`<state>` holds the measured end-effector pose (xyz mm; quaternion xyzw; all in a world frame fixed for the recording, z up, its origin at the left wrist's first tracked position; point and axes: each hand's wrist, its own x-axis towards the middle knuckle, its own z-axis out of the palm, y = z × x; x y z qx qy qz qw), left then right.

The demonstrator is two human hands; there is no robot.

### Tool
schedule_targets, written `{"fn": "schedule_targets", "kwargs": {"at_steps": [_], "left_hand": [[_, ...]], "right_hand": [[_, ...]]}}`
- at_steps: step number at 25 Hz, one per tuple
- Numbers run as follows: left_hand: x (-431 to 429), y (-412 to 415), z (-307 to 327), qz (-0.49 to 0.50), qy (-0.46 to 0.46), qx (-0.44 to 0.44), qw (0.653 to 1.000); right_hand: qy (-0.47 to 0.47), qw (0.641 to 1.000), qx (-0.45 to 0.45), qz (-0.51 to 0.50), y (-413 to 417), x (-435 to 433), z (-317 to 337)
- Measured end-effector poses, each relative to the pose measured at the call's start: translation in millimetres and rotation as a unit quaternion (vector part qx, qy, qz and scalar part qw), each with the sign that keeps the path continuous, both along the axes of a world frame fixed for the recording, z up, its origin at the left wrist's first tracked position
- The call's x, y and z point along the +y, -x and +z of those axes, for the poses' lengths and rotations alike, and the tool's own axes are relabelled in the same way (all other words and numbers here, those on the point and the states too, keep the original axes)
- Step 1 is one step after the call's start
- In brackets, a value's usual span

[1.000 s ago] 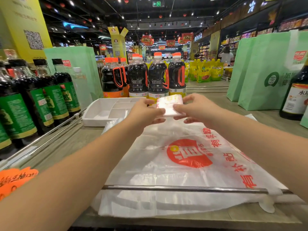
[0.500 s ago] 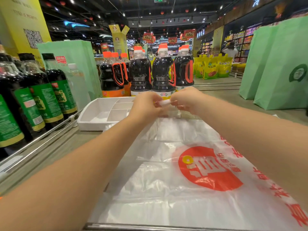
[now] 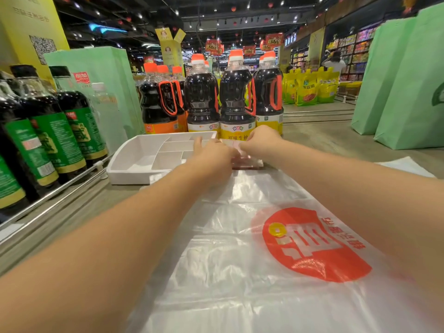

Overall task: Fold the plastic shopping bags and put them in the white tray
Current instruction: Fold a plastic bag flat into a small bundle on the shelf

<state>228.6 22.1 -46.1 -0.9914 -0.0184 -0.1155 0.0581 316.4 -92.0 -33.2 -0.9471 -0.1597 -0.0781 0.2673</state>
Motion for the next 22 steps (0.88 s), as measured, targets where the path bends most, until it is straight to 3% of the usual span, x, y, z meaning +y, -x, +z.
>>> {"fn": "schedule_targets", "kwargs": {"at_steps": [2,7,11,17,22], "left_hand": [[-2,-2,-1,0.004,-0.020,0.029,0.999],[1,1,-3,0.039,-0.028,-0.007,0.999],[1,2,-1,0.041,-0.049,0.031,0.997],[-2,5,-1,0.043,-0.066,0.084,0.993],[0,7,-2,0.032,-0.054,0.057,0.996]], "right_hand": [[0.092,0.994,-0.028,0.053,13,0,3],[0.227,0.965,-0.030,0.128,16,-23,0],[0.245,0.957,-0.066,0.139,15,-29,-5],[0.299,0.941,-0.007,0.156,14,-30,-10],[0.248,0.955,0.013,0.165,15,-32,-7]]}}
